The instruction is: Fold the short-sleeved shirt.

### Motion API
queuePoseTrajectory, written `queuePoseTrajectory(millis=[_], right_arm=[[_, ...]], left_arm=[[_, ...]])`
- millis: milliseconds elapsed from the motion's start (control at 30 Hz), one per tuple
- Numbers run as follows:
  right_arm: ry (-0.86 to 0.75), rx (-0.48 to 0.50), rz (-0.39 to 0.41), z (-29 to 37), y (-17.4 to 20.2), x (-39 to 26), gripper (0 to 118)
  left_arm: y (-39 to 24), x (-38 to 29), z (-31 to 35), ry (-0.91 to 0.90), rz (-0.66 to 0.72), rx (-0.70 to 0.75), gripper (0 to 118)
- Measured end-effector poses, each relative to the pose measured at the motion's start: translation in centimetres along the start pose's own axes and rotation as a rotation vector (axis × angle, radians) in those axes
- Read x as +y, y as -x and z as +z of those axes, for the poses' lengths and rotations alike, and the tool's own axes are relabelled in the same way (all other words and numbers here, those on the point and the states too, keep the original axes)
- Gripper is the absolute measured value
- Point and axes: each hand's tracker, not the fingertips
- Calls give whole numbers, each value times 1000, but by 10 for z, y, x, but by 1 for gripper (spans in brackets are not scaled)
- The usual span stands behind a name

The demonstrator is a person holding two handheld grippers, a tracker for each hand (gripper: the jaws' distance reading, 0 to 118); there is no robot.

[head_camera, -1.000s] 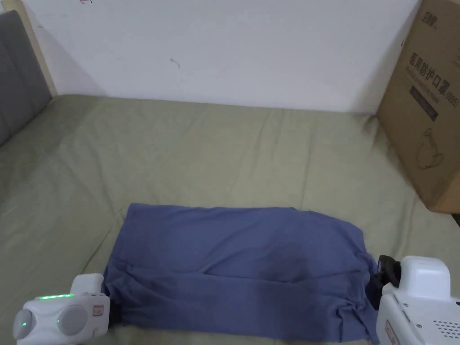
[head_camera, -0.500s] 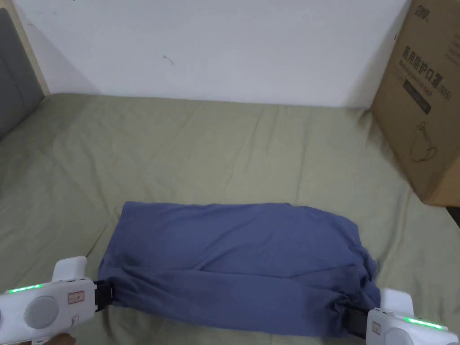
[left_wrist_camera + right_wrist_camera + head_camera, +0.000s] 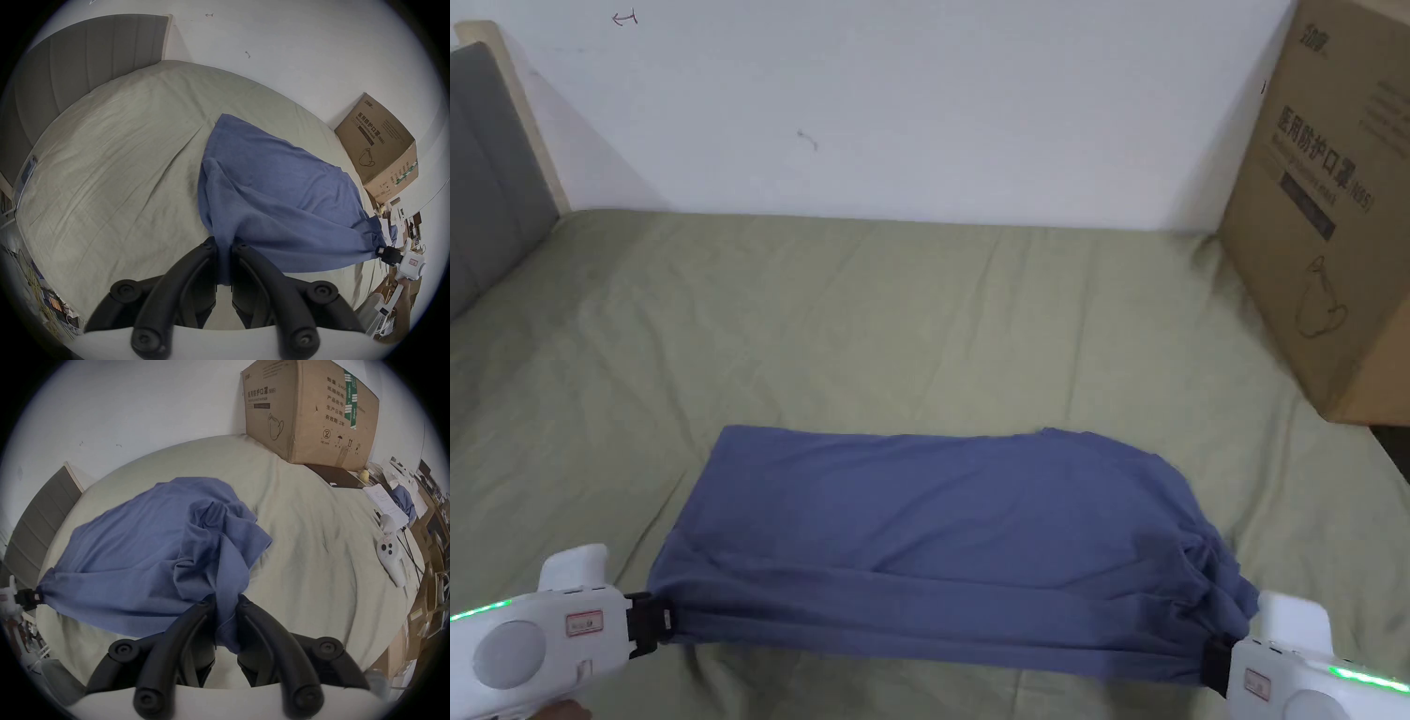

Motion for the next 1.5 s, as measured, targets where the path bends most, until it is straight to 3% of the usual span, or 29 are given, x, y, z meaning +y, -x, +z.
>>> queuePoseTrajectory(millis=[200, 367, 600, 633, 733, 767, 800, 967, 1200, 1267, 1300, 1333, 1367, 1433, 1467, 1500], right_arm=[[30, 46, -93, 31, -11, -37, 14], [107, 19, -102, 15, -14, -72, 14], [122, -20, -25, 13, -3, -81, 15], [118, -26, -17, 20, -2, -75, 20], [26, -29, 27, 47, 4, -52, 75], [-29, -6, 31, 59, 5, -41, 93], [-77, 2, 39, 70, 7, -29, 100], [-334, 35, 94, 132, 27, 21, 107], [-584, 50, 163, 187, 64, 44, 107], [-633, 45, 174, 193, 71, 42, 101], [-652, 49, 178, 196, 74, 41, 89], [-683, 47, 177, 198, 78, 39, 69], [-700, 37, 178, 200, 81, 37, 42], [-717, 25, 179, 200, 86, 34, 11], [-720, 25, 181, 199, 88, 33, 0], [-735, 34, 185, 199, 90, 31, 0]], left_arm=[[16, -43, 25, 47, 16, 20, 8], [31, -73, 8, 105, 13, 55, 8], [20, -80, -1, 109, -40, 135, 15], [15, -79, 3, 109, -53, 138, 20], [3, -70, 27, 70, -35, 147, 73], [-3, -64, 40, -16, -34, 60, 79], [-10, -57, 52, -66, -41, 27, 79], [-54, -23, 108, -236, -104, -25, 97], [-115, -6, 155, -555, -259, 34, 96], [-126, -9, 160, -628, -267, 47, 95], [-129, -11, 159, -659, -269, 34, 94], [-132, -13, 159, -687, -264, 16, 89], [-133, -14, 159, -728, -283, 3, 69], [-134, -18, 158, -742, -287, -10, 11], [-135, -20, 156, -743, -286, -14, 0], [-136, -20, 154, -729, -270, -26, 0]])
